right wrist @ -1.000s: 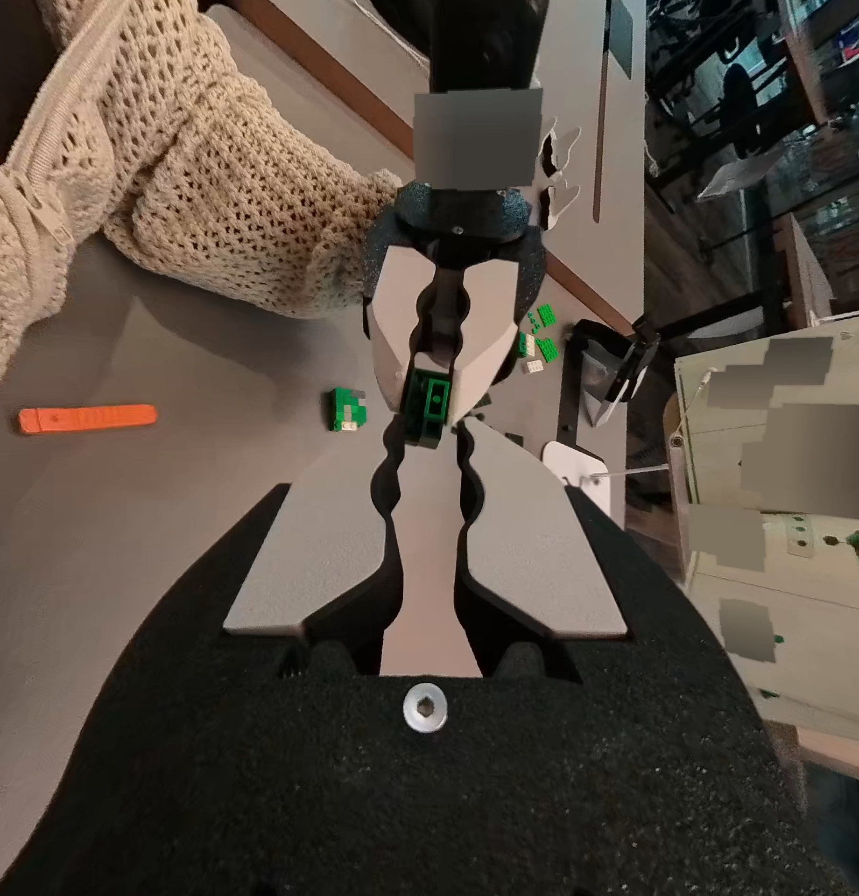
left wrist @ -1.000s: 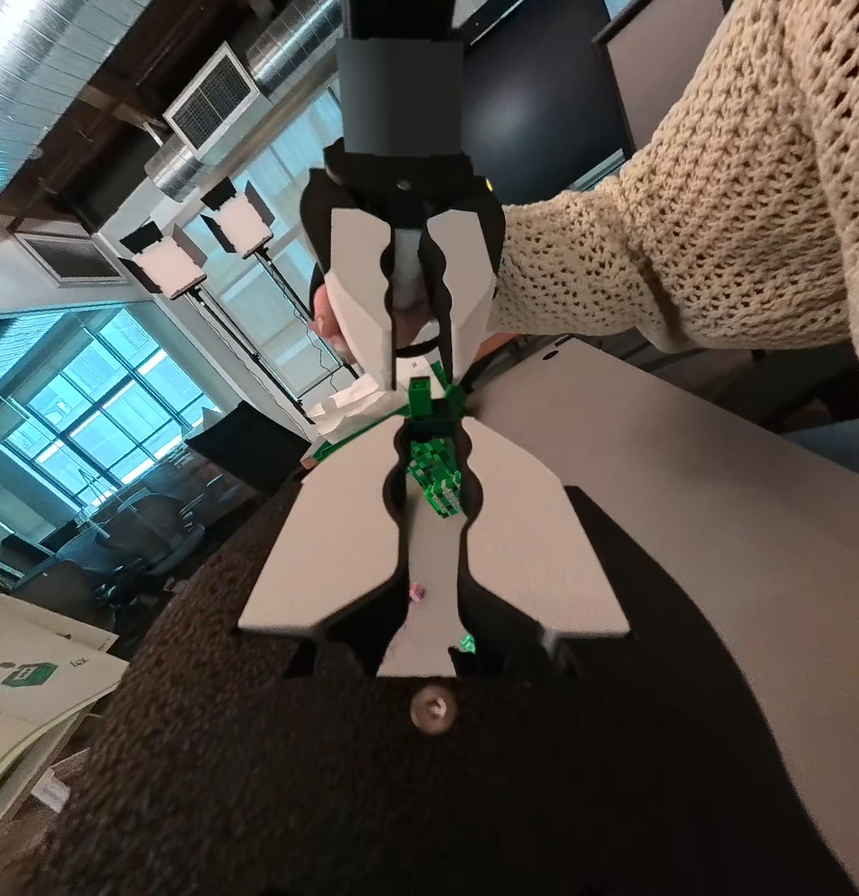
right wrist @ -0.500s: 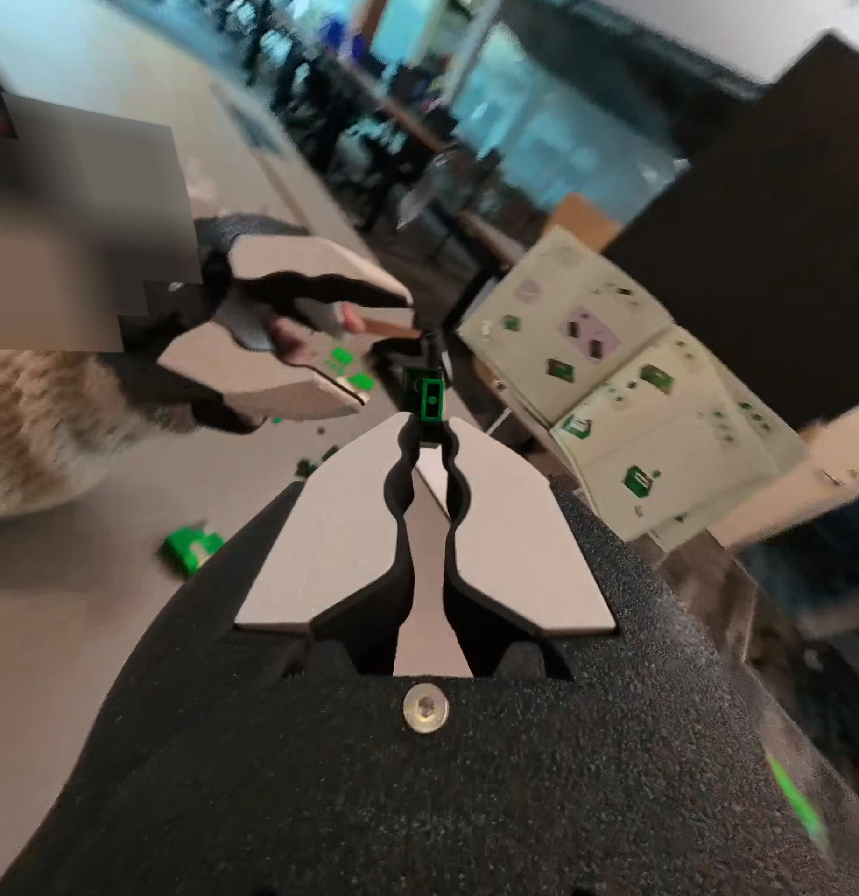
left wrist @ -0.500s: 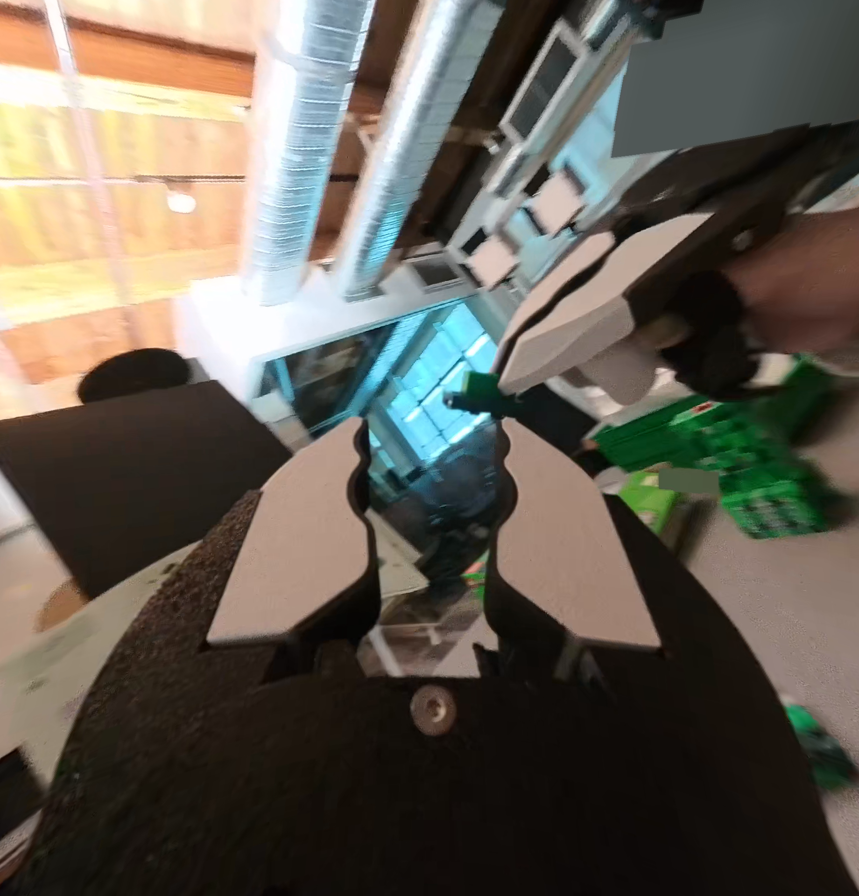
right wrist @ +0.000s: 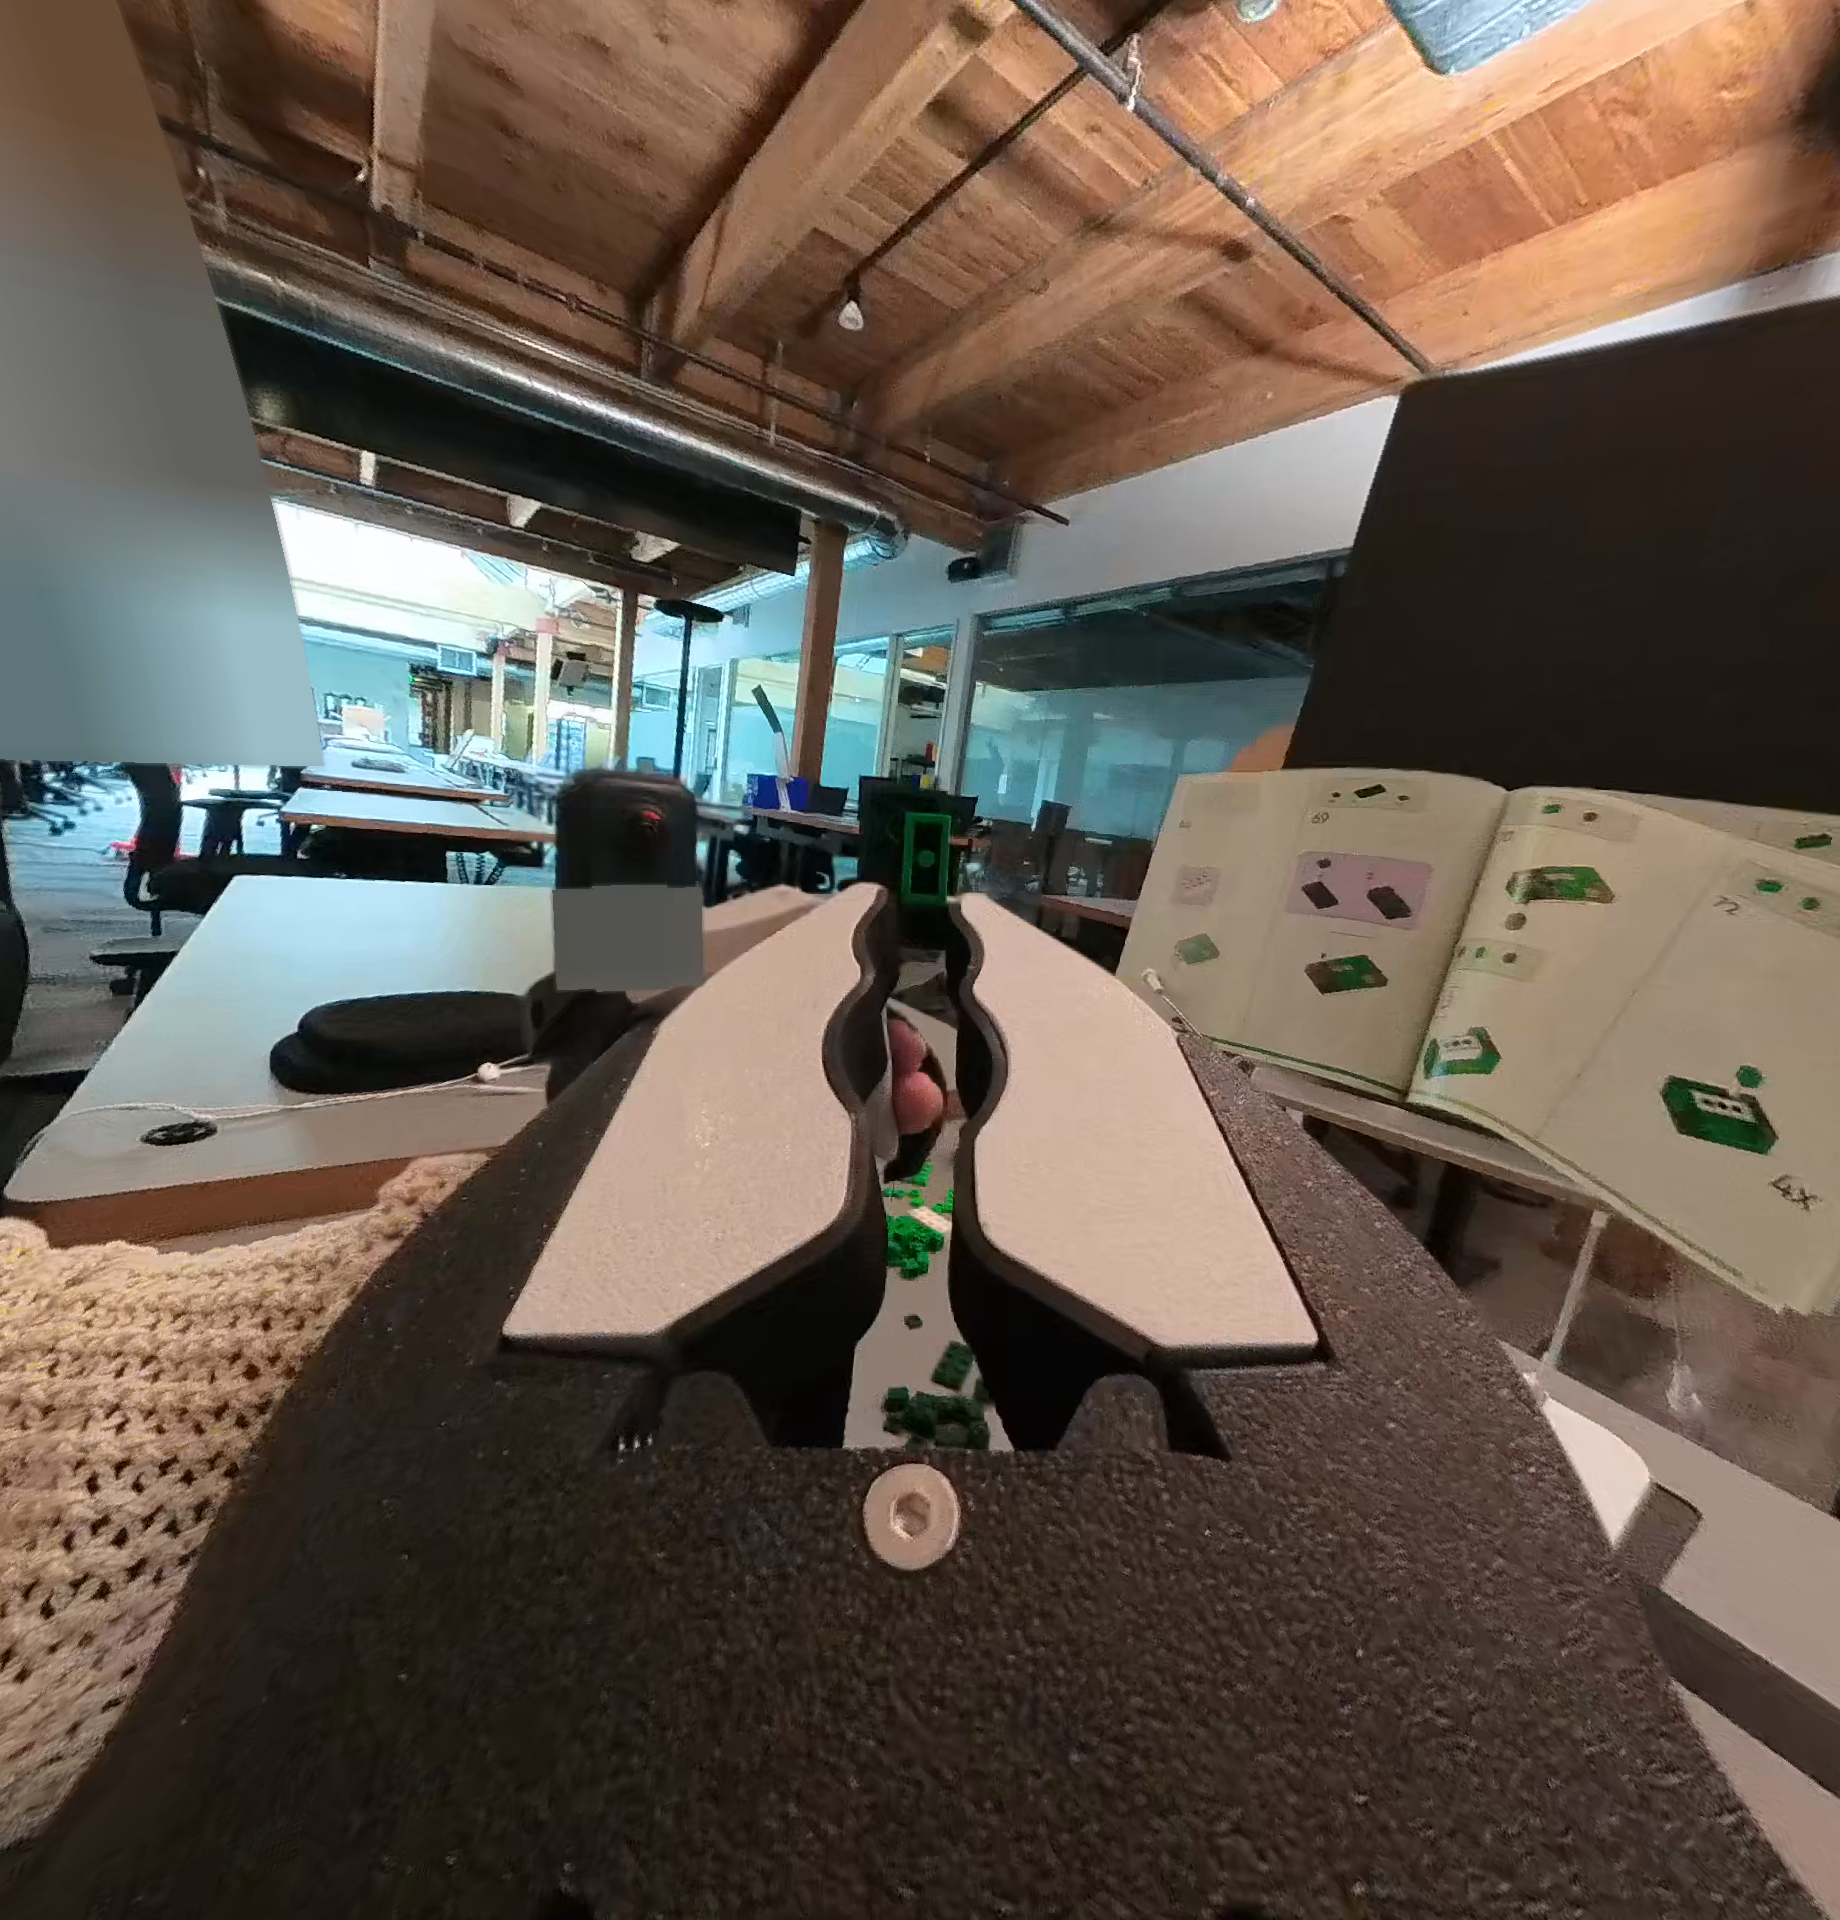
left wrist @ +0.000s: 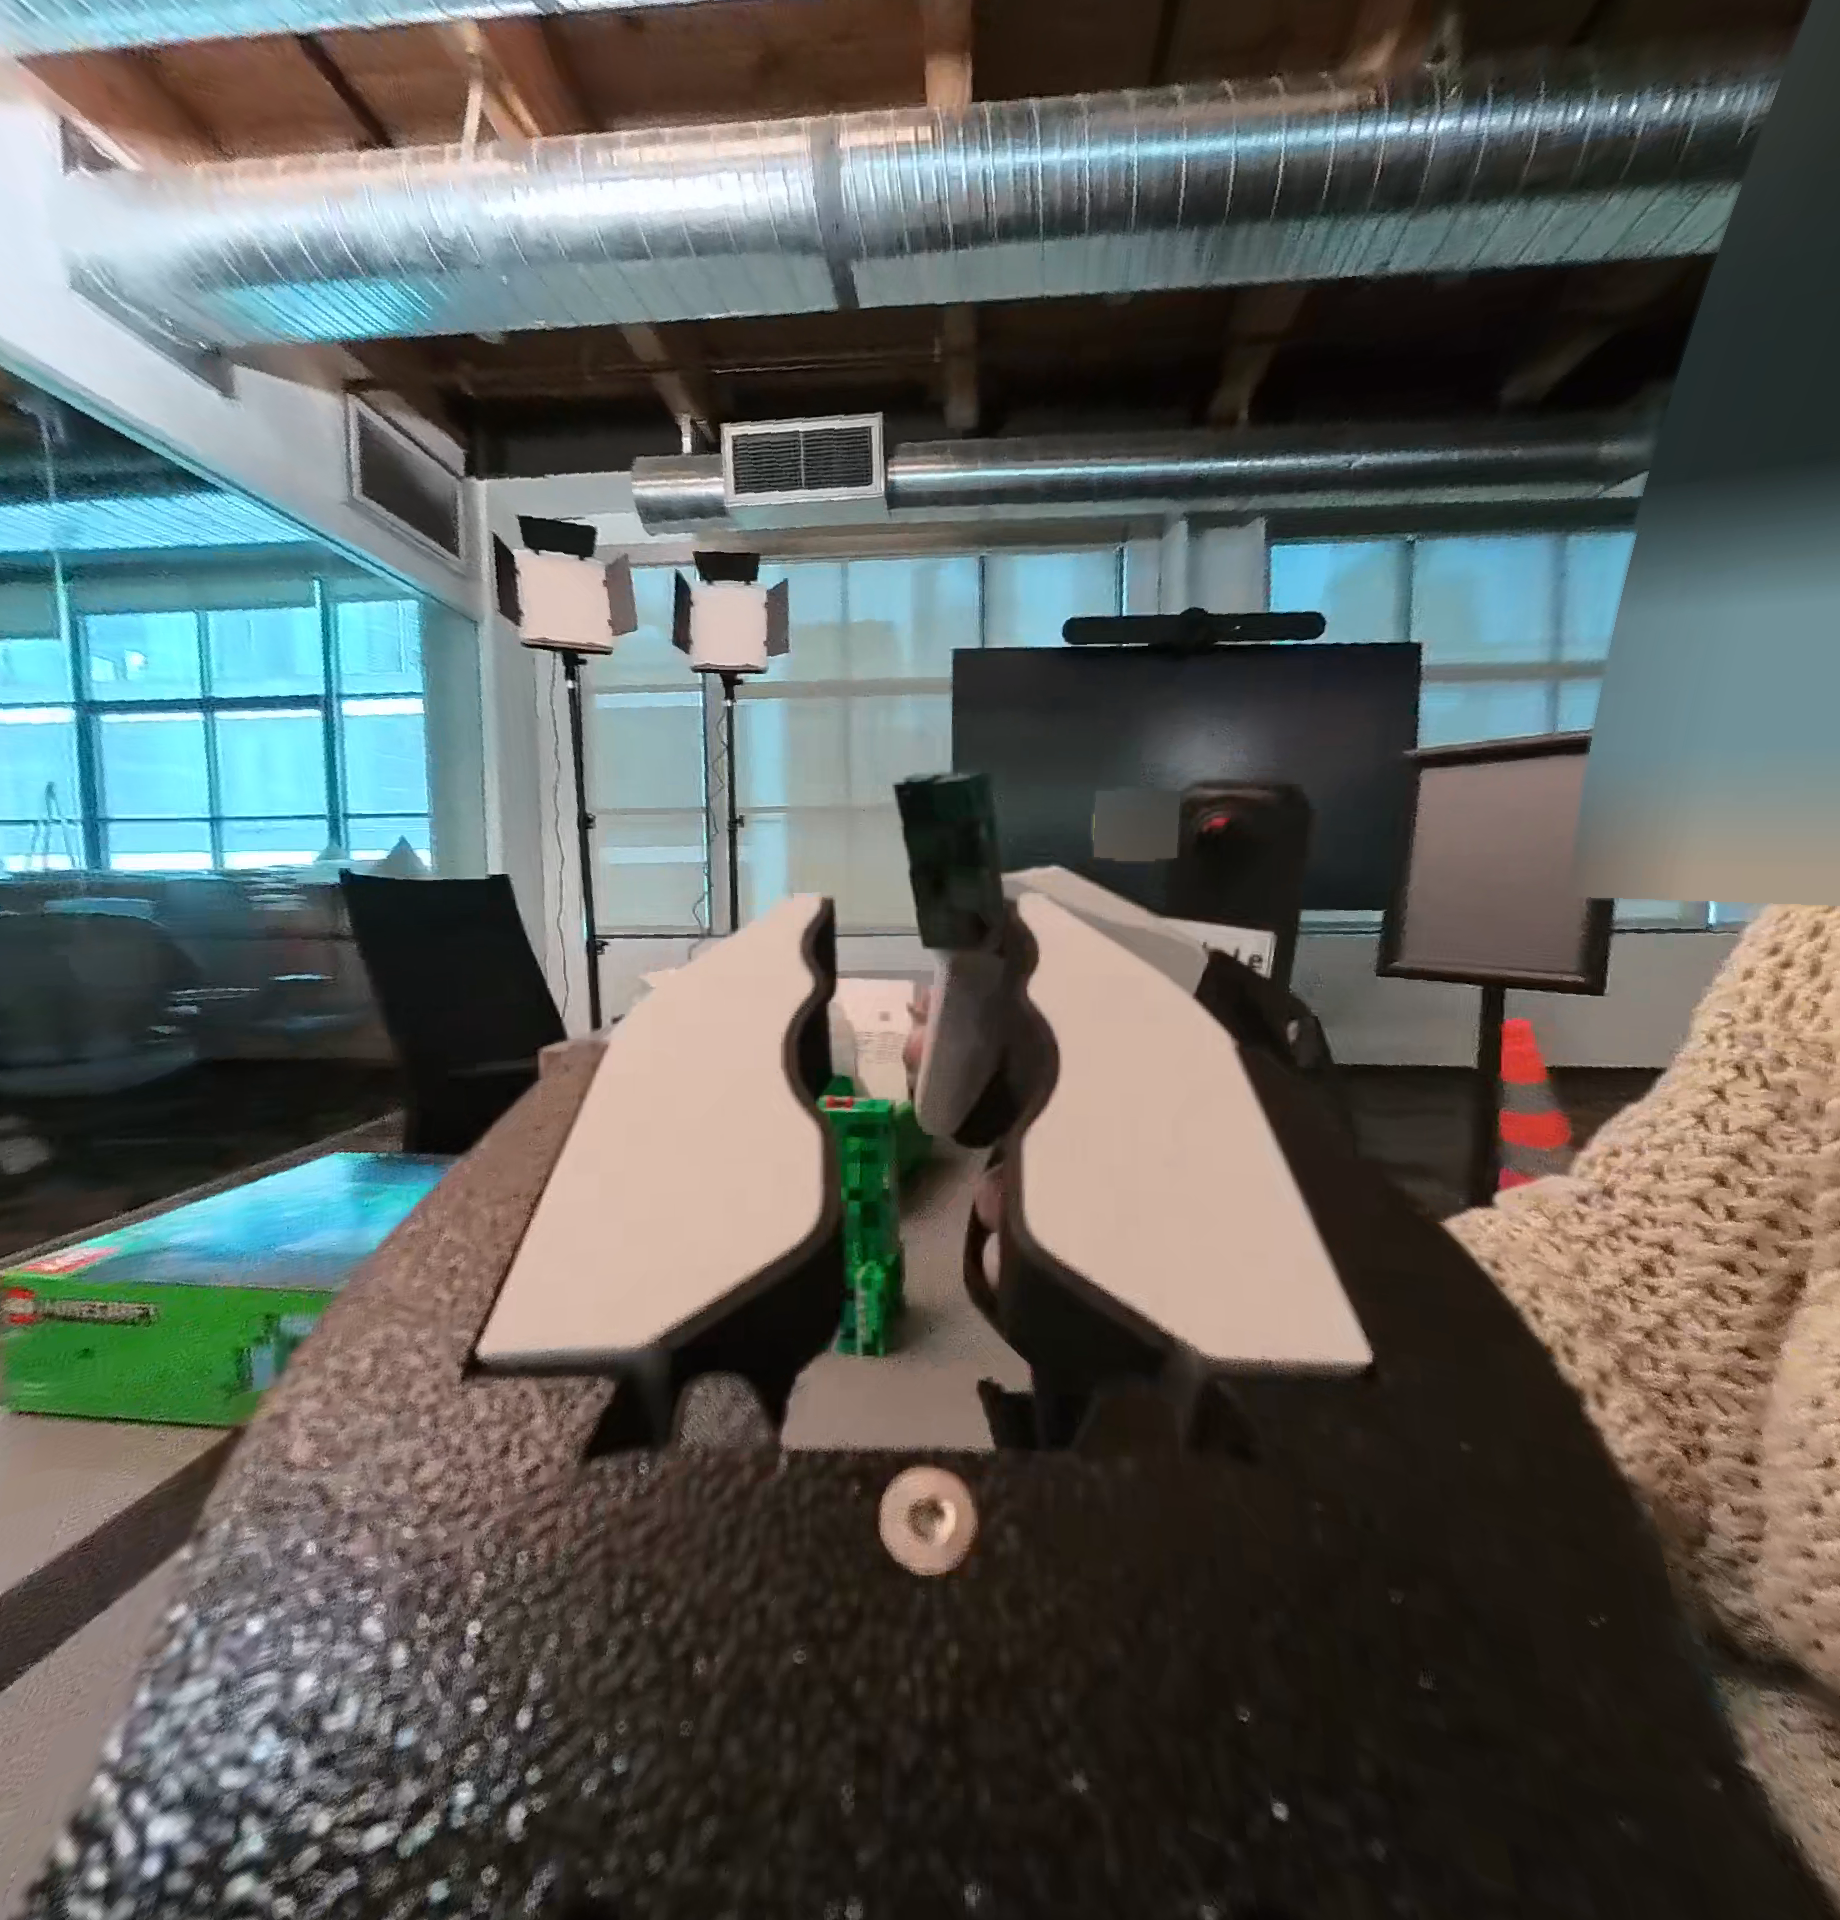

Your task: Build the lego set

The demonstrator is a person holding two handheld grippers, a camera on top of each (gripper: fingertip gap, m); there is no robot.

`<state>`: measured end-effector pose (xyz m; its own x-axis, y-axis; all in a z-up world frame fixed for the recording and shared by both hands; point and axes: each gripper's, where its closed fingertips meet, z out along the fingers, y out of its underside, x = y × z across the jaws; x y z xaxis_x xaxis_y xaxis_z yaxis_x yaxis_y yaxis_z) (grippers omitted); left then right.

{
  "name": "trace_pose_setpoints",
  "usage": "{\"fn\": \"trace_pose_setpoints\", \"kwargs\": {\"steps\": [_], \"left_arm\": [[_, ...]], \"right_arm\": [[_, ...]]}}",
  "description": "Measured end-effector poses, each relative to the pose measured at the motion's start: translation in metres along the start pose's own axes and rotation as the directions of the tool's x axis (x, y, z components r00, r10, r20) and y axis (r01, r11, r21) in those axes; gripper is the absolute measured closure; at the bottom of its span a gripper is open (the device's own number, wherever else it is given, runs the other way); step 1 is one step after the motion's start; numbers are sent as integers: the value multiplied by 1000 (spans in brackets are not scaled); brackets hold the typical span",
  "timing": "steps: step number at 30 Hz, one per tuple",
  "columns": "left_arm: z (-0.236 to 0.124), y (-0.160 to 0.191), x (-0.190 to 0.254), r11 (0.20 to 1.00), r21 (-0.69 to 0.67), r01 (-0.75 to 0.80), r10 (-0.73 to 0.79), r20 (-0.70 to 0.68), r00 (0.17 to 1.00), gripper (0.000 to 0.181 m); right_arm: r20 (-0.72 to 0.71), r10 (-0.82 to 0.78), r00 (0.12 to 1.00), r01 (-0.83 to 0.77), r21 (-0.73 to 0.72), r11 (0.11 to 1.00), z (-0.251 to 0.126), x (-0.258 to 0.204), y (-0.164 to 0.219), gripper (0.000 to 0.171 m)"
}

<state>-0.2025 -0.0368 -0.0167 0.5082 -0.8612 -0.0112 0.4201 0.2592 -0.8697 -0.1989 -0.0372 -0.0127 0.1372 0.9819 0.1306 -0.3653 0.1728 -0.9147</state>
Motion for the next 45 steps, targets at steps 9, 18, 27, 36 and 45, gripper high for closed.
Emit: {"fn": "trace_pose_setpoints", "kwargs": {"steps": [9,18,27,36,45], "left_arm": [[2,1,3,999,-37,-23,23,-1,1000,158],[0,3,15,993,-48,107,-113,-142,983,154],[1,6,3,998,-60,25,-28,-38,999,166],[6,11,-11,991,-123,-61,76,123,990,170],[6,11,-9,995,-88,37,-30,76,997,165]], "right_arm": [[-87,-58,994,61,34,998,-2,2,0,164],[46,23,999,-25,32,999,-2,-9,2,164],[-160,-232,960,228,-38,973,-1,0,8,163],[-367,-590,719,544,-230,807,-5,15,8,163],[-353,-607,712,554,-247,795,-3,13,13,163]]}}
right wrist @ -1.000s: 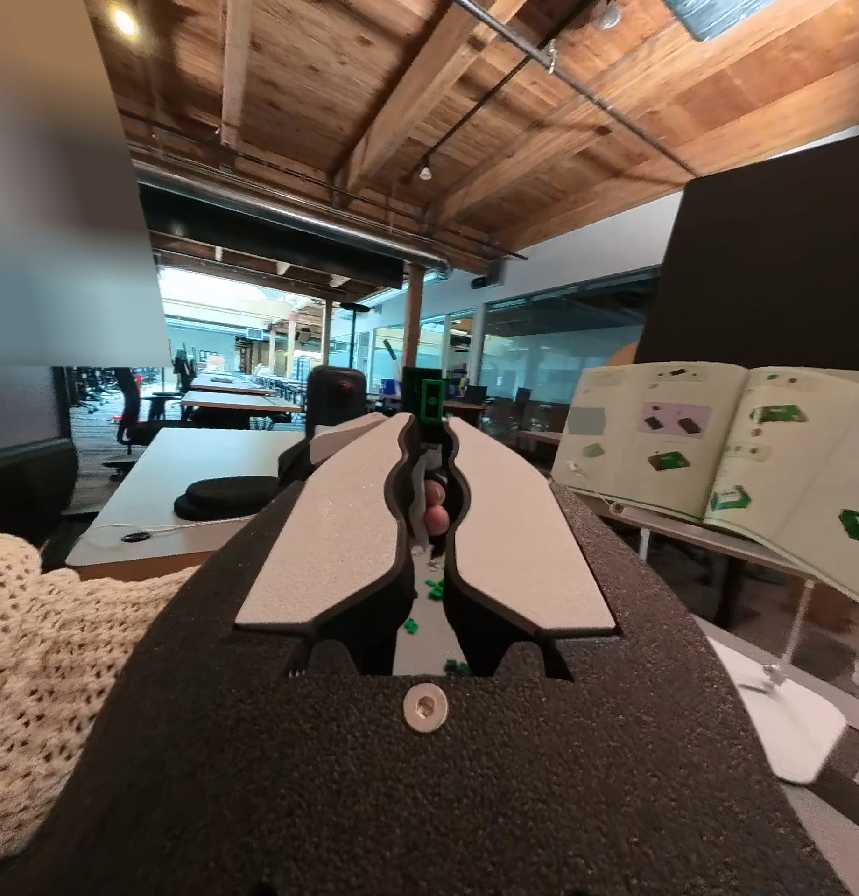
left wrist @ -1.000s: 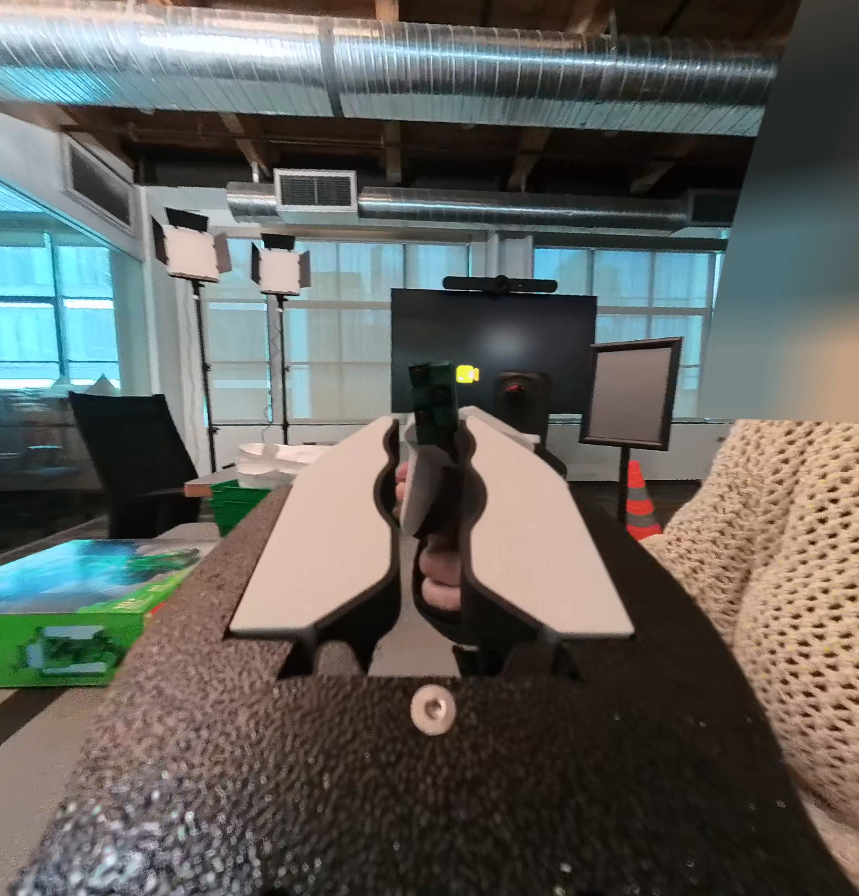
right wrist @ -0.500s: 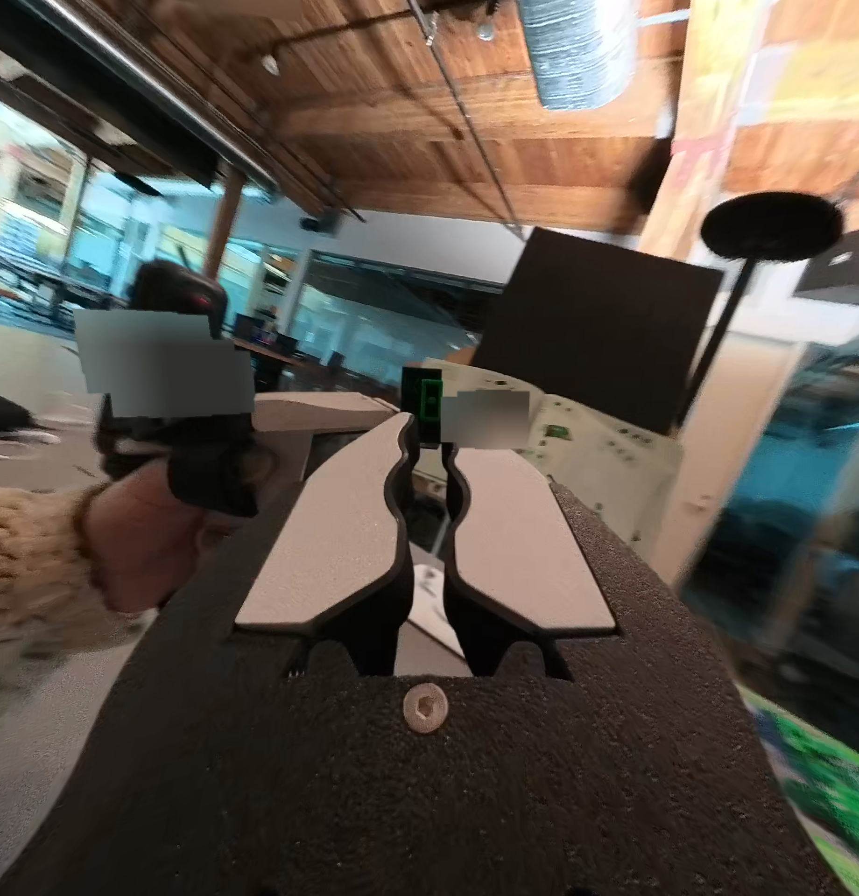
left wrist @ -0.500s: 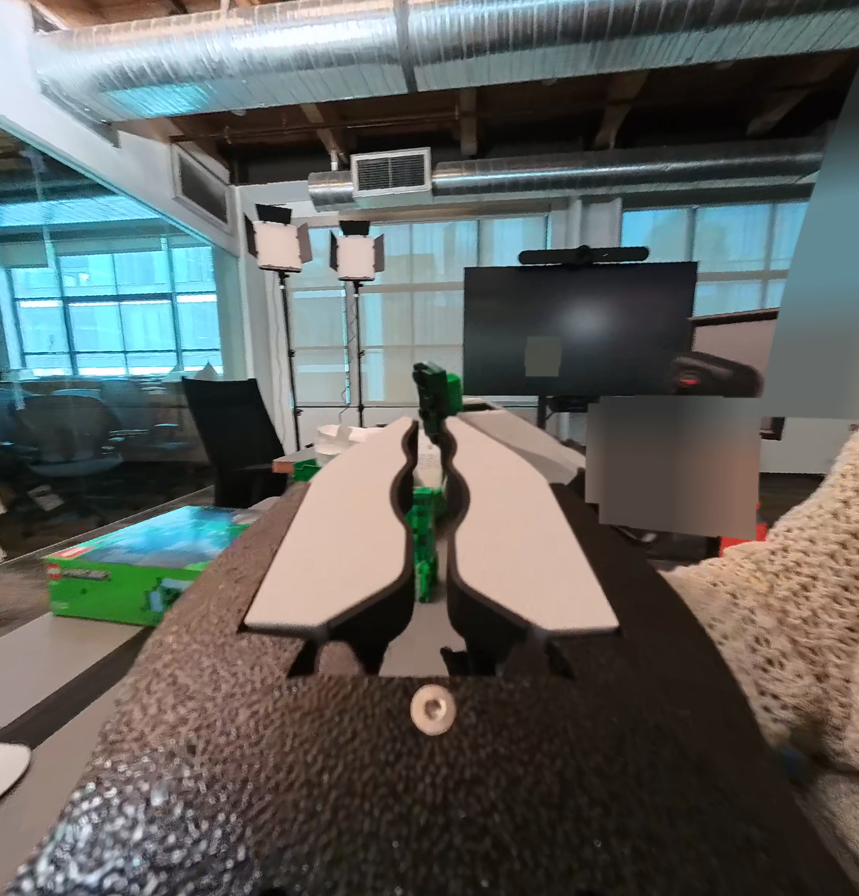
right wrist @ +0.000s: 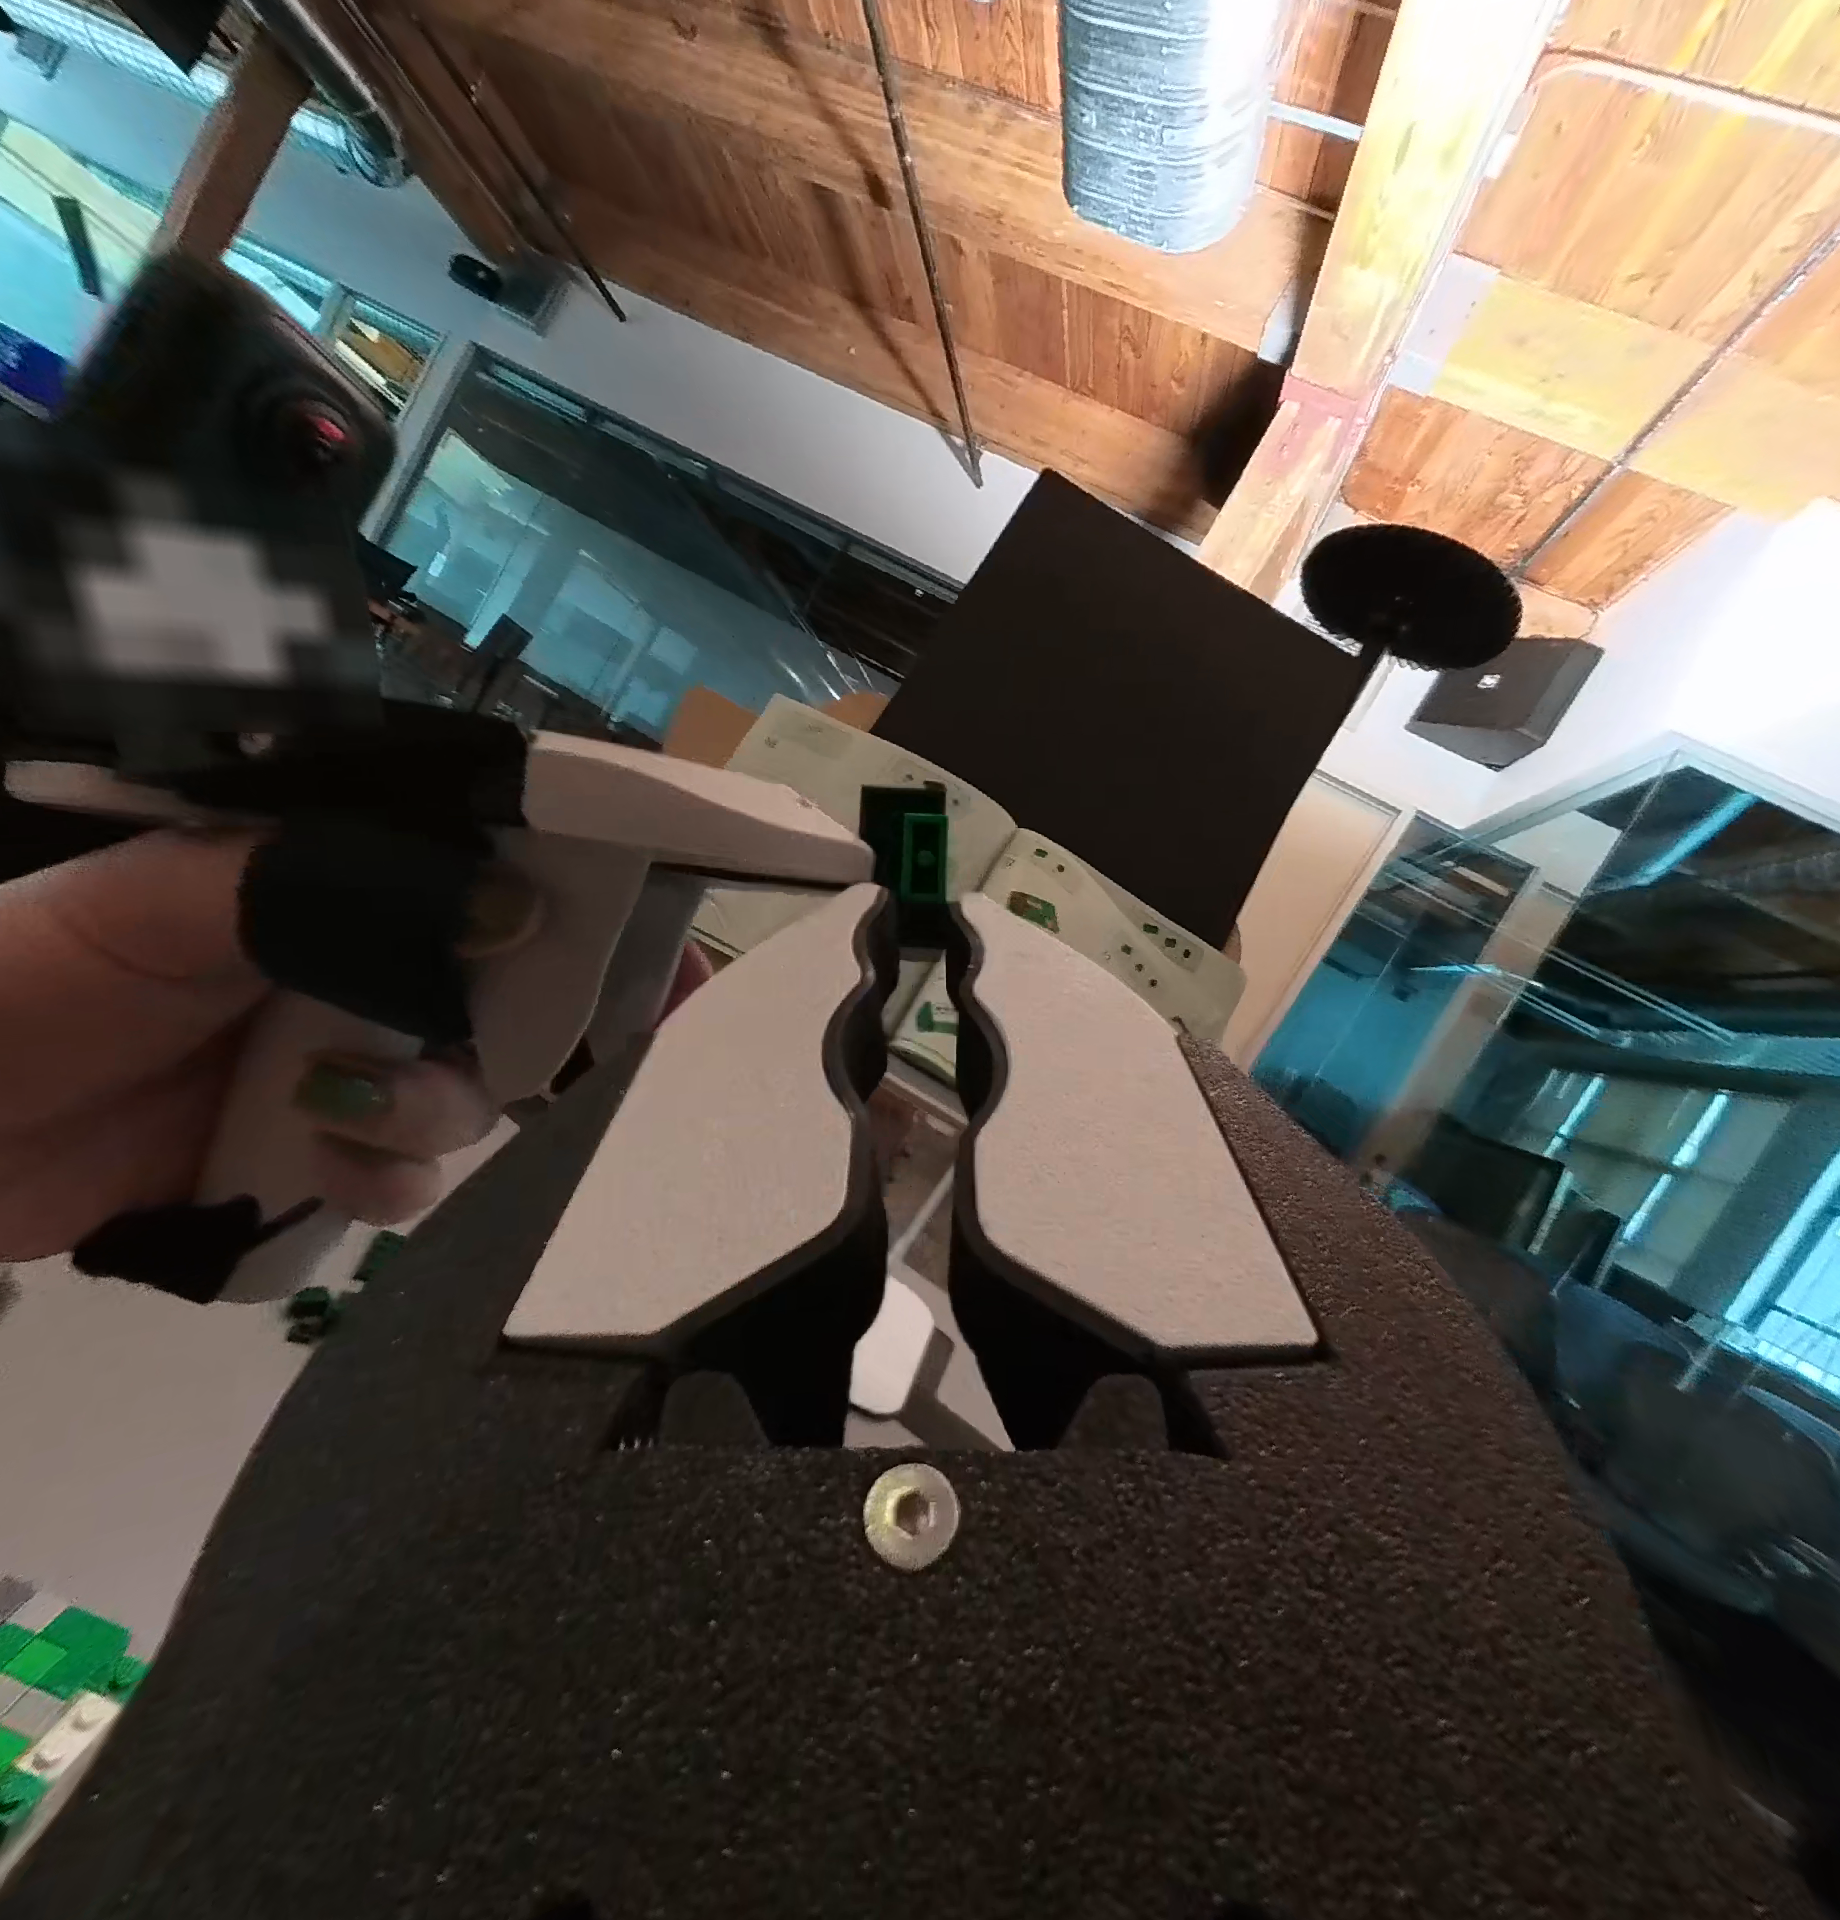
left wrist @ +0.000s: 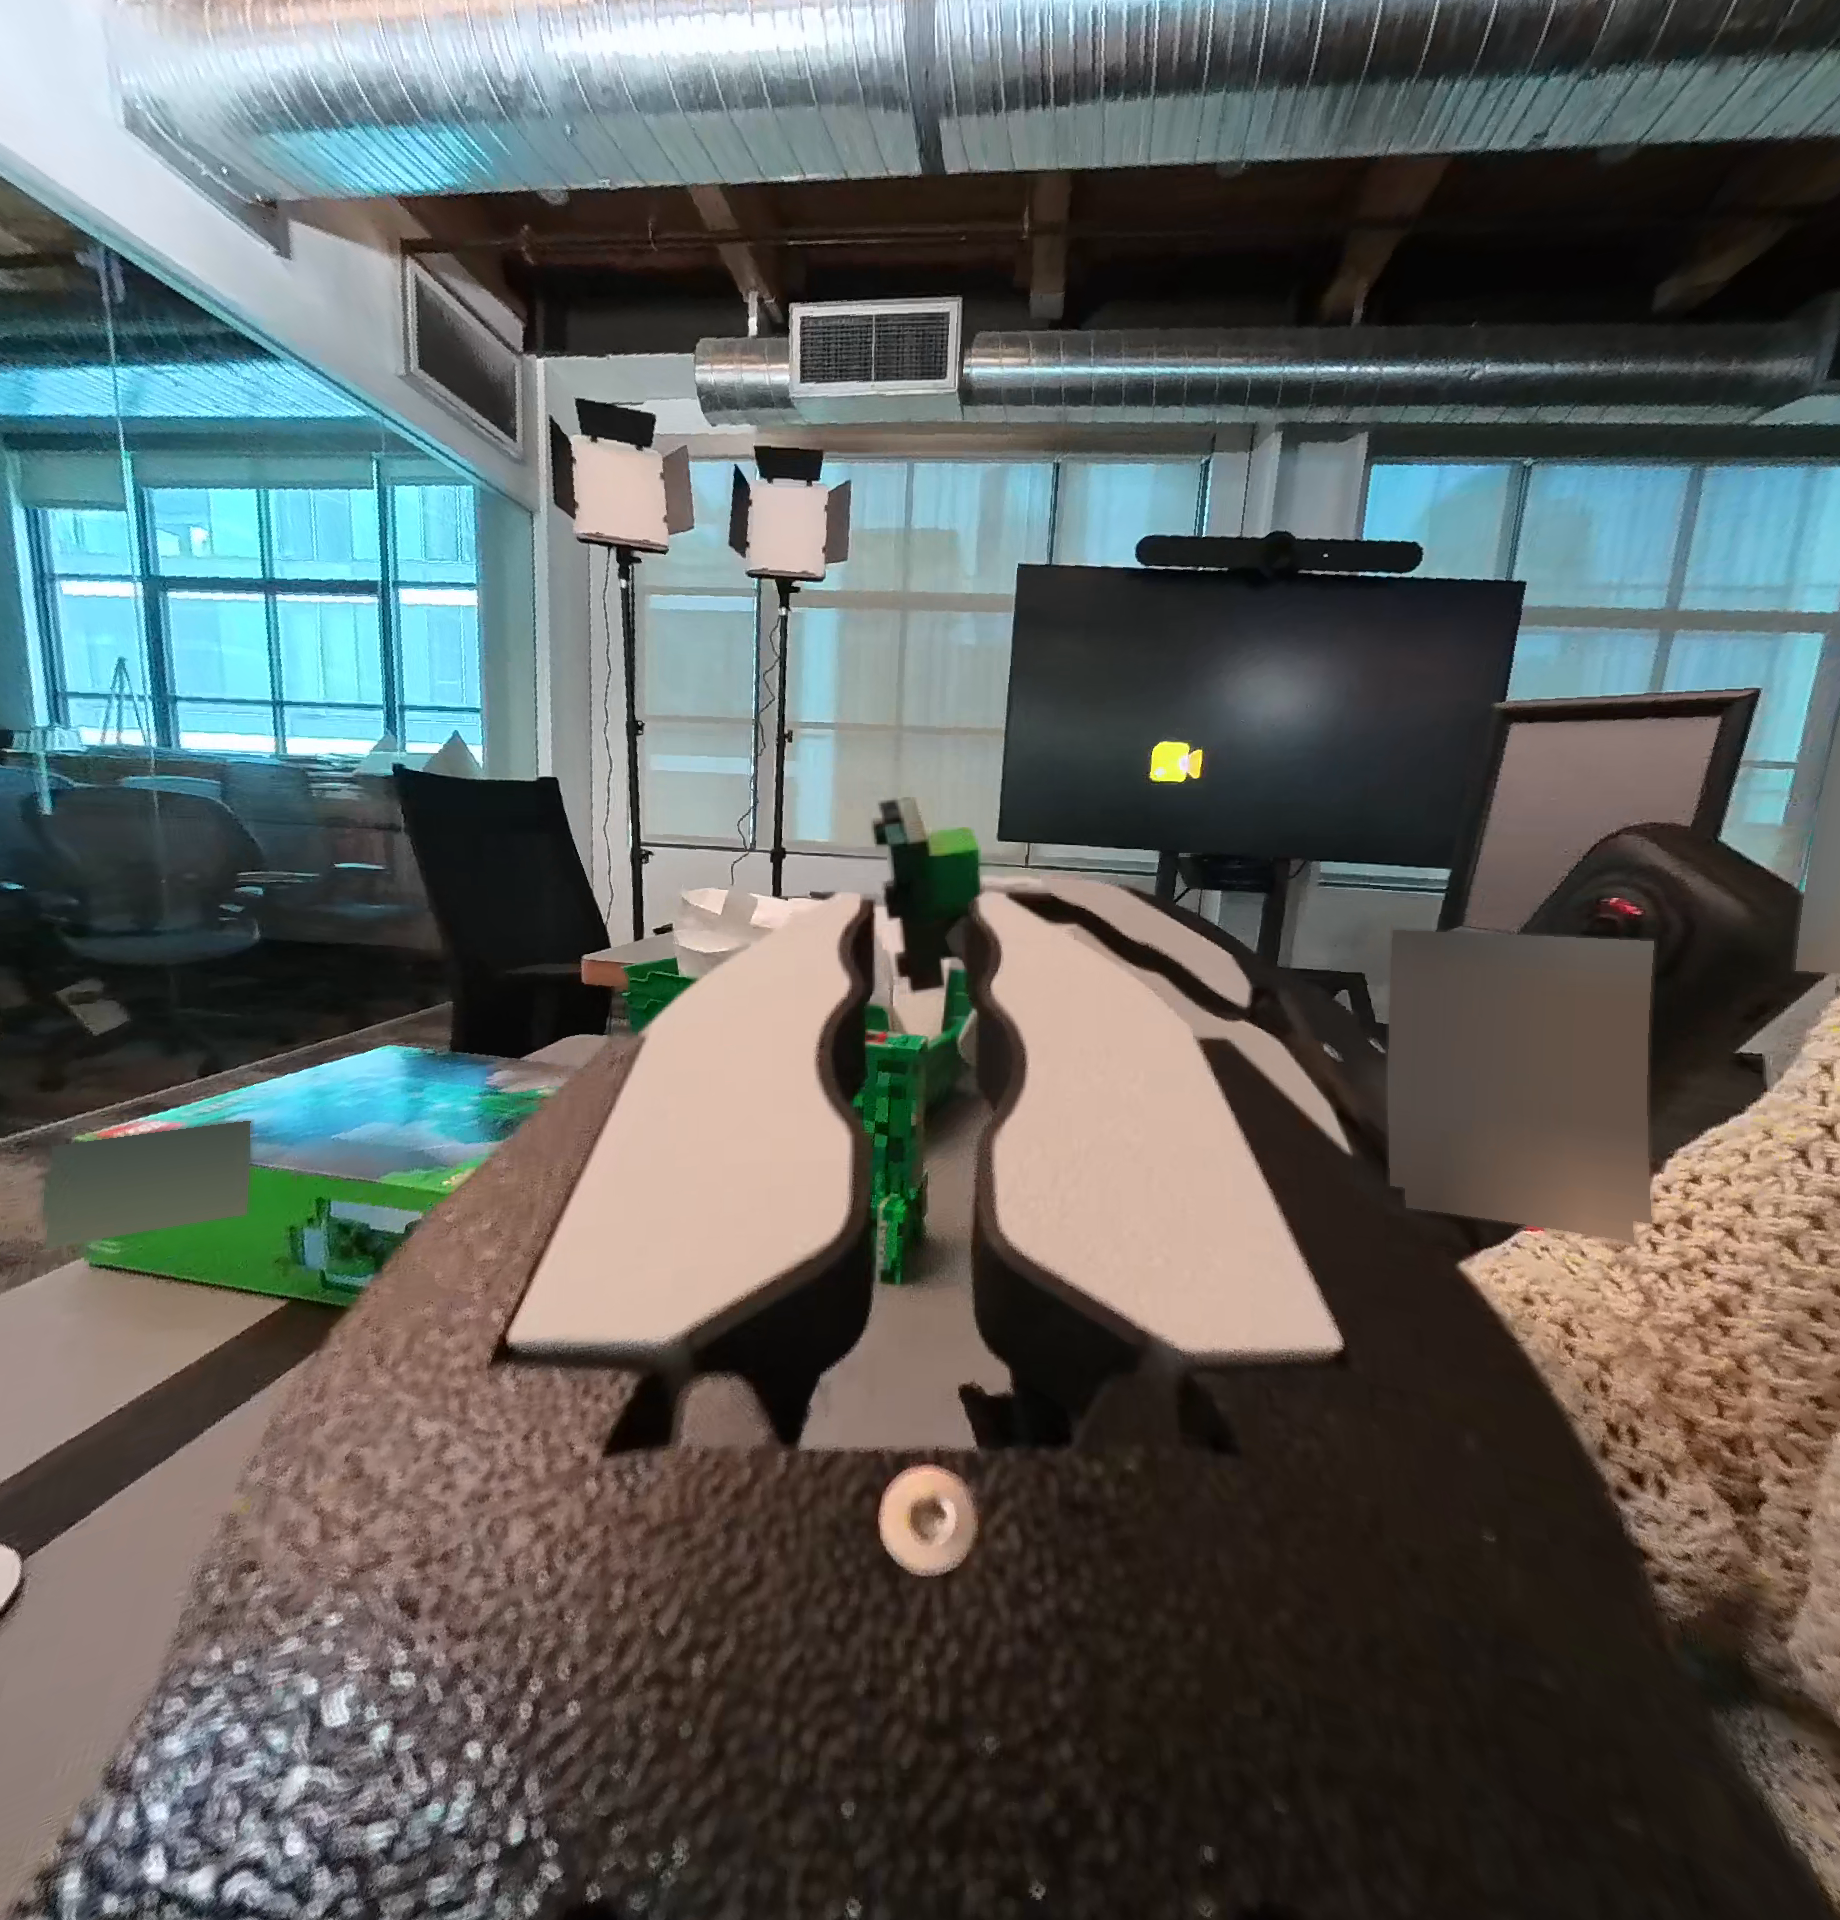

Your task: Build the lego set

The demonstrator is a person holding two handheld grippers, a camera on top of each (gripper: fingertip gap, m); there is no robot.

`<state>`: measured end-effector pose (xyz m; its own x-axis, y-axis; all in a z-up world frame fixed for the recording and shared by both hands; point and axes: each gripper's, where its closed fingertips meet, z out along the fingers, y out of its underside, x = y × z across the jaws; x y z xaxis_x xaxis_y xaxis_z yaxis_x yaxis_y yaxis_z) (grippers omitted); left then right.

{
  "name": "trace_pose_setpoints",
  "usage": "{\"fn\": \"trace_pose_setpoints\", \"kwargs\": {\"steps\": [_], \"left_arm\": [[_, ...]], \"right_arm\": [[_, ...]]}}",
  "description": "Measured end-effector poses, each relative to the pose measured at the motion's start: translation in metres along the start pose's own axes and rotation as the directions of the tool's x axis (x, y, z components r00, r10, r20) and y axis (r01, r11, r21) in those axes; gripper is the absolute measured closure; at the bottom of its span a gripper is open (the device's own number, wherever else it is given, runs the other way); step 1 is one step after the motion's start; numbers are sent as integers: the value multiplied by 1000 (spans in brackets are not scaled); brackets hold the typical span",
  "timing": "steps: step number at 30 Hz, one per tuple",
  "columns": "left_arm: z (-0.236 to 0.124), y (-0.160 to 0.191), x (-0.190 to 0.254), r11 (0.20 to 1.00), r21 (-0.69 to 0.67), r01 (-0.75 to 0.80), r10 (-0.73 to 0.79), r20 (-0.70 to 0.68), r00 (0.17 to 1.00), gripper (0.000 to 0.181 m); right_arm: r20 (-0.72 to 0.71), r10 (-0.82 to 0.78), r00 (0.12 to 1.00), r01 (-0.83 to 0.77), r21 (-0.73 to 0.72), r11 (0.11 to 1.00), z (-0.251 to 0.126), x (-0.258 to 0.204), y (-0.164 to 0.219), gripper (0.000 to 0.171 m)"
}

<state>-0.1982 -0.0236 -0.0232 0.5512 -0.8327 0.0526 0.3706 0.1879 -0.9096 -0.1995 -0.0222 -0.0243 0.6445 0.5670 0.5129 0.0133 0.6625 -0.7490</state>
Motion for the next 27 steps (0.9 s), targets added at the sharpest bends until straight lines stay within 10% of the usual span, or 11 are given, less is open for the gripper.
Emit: {"fn": "trace_pose_setpoints", "kwargs": {"steps": [10,17,27], "left_arm": [[-5,12,-6,988,-133,-82,85,14,996,173],[-17,49,11,907,-386,-170,110,-174,979,173],[-20,62,25,878,-439,-191,78,-262,962,173]], "right_arm": [[147,101,984,-110,54,992,-6,-11,0,154],[622,358,696,-345,-147,927,-30,-23,7,144],[722,406,561,-254,-317,914,-49,-39,24,153]]}}
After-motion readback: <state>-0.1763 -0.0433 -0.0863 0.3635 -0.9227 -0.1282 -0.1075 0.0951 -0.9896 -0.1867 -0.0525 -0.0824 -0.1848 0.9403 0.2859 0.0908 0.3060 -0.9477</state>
